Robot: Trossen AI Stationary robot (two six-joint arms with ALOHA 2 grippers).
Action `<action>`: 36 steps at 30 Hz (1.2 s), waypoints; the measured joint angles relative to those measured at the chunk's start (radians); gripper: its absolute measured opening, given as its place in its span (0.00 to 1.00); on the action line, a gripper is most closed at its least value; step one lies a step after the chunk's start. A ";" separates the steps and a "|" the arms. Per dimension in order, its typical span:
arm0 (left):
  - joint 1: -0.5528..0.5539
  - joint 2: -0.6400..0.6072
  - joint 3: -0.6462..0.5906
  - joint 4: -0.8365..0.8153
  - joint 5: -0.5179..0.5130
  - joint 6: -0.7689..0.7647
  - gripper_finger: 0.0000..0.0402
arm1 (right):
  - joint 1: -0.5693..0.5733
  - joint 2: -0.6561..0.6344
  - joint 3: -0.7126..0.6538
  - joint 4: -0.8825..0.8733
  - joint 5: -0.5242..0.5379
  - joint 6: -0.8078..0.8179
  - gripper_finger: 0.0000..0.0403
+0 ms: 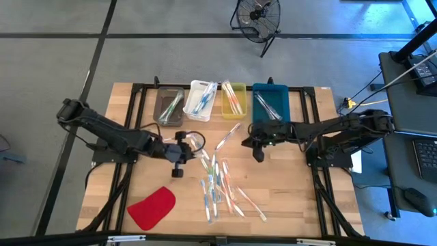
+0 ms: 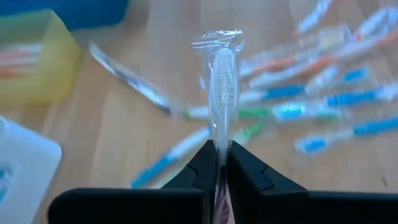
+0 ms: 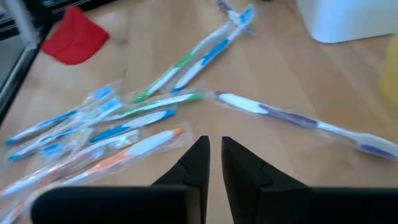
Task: Pick & Place Toothbrushes
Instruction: Put the violet toothbrush into the blue bin
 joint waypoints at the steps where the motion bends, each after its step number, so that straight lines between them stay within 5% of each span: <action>1: 0.013 0.000 0.000 0.025 0.007 0.011 0.04 | 0.012 -0.001 0.000 0.002 0.000 0.000 0.10; 20: 0.168 0.113 -0.001 0.534 0.039 0.127 0.04 | 0.148 -0.001 0.000 0.246 0.105 -0.117 0.12; 36: 0.218 0.300 -0.002 0.908 0.120 0.119 0.04 | 0.151 0.000 0.000 0.277 0.123 -0.099 0.37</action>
